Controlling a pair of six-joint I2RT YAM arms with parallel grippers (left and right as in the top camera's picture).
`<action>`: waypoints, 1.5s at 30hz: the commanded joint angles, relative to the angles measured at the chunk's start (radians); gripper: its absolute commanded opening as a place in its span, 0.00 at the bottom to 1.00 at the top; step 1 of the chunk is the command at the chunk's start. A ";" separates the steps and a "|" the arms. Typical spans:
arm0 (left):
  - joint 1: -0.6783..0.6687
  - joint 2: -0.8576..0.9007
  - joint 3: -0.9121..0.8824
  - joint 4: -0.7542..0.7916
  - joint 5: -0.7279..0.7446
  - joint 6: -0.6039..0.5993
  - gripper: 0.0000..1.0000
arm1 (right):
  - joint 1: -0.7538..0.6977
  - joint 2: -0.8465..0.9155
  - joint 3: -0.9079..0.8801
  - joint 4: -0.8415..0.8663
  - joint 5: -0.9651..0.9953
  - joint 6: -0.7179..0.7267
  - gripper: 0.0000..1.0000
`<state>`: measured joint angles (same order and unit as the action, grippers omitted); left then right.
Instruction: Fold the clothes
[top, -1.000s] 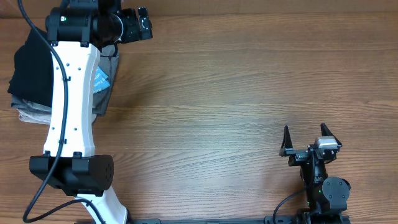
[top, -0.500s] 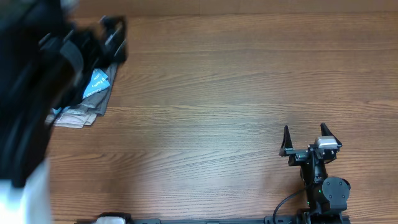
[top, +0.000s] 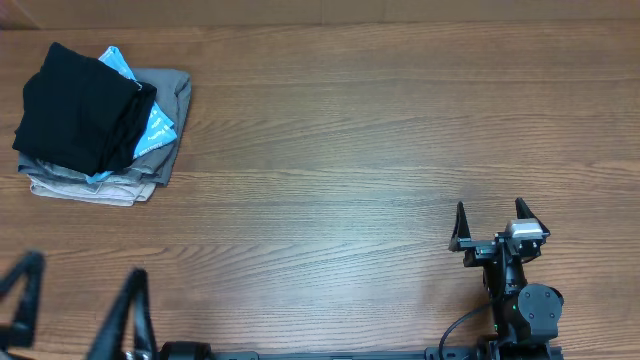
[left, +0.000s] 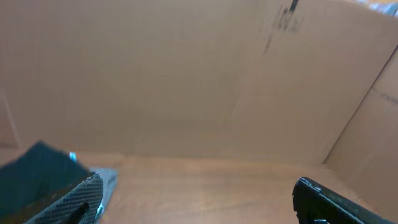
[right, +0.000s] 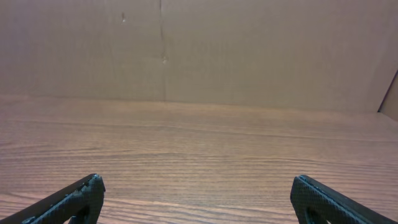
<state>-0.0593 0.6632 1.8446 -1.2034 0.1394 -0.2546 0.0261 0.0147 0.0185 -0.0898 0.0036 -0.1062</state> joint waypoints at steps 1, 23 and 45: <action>-0.003 -0.119 -0.180 0.000 -0.019 0.008 1.00 | -0.004 -0.012 -0.011 0.005 -0.005 -0.006 1.00; 0.028 -0.544 -1.355 0.903 -0.024 0.008 1.00 | -0.004 -0.012 -0.011 0.005 -0.005 -0.006 1.00; 0.028 -0.631 -1.810 1.223 -0.152 0.010 1.00 | -0.004 -0.012 -0.011 0.005 -0.005 -0.006 1.00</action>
<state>-0.0372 0.0532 0.0566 0.0109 0.0204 -0.2546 0.0261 0.0147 0.0185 -0.0895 0.0040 -0.1085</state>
